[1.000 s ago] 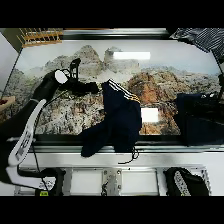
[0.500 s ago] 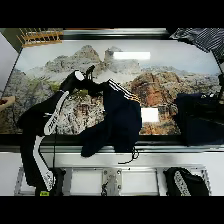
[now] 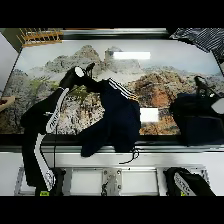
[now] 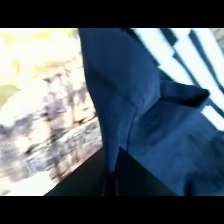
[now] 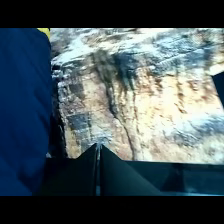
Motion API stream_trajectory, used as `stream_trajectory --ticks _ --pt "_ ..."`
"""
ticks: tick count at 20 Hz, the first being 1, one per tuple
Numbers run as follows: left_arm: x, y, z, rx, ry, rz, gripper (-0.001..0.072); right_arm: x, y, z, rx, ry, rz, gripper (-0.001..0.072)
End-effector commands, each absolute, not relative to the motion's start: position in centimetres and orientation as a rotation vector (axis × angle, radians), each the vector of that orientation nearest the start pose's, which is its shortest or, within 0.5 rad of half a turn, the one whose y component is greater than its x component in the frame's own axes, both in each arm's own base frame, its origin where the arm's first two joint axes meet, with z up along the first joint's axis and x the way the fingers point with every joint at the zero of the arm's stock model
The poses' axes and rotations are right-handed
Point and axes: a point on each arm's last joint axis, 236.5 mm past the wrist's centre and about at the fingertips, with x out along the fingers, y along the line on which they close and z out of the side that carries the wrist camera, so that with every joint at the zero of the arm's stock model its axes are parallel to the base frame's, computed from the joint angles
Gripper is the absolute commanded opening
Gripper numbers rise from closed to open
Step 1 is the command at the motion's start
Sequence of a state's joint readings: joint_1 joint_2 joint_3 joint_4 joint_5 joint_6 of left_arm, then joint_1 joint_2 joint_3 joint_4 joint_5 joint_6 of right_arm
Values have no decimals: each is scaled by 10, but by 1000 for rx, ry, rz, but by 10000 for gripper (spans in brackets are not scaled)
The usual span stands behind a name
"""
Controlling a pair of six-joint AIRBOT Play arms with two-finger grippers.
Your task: Fold the clothes and pants, and hang the long-sleeved shirts on hangers.
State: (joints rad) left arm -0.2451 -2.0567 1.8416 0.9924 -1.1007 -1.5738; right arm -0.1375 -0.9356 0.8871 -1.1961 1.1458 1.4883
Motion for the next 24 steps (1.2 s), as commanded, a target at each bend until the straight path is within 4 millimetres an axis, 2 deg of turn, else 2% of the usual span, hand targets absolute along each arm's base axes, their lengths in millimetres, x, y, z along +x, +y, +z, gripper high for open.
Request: stream_trajectory --ticks 1,2,5,8,10,11,12,13,14,15,16,17,19,21,23,24 --pt "525 -215 -44 -390 1284 -471 5 344 77 0 327 1203 213 405" --pt "527 -207 -34 -390 1269 -468 5 353 94 -16 348 1213 234 573" --pt "523 -197 -26 -384 1279 -475 6 372 147 -59 378 1245 338 574" --pt "517 -197 -27 -379 1303 -483 6 375 210 -88 388 1295 503 574" --pt "514 -198 -28 -378 1315 -488 6 376 230 -103 359 1328 539 568" --pt "511 -198 -27 -376 1325 -492 5 379 236 -106 351 1331 549 543" --pt "509 -198 -24 -373 1330 -496 6 383 240 -106 347 1326 556 320" --pt "508 -198 -18 -368 1322 -499 5 389 241 -102 346 1312 560 8" --pt "511 -197 -3 -367 1287 -503 5 397 241 -92 329 1283 566 13" --pt "514 -196 18 -364 1233 -505 5 406 237 -75 279 1245 581 12" --pt "518 -194 46 -361 1164 -508 5 415 232 -50 214 1199 598 12" --pt "520 -189 85 -357 1074 -513 5 422 227 -22 155 1155 610 12" --pt "509 -184 172 -317 902 -551 5 427 213 61 31 1036 620 12" --pt "478 -182 261 -263 749 -596 5 413 205 148 -22 904 632 12" --pt "436 -178 336 -218 601 -627 5 387 200 226 -19 748 645 12" --pt "413 -176 368 -205 527 -636 6 372 196 256 -11 680 643 12"
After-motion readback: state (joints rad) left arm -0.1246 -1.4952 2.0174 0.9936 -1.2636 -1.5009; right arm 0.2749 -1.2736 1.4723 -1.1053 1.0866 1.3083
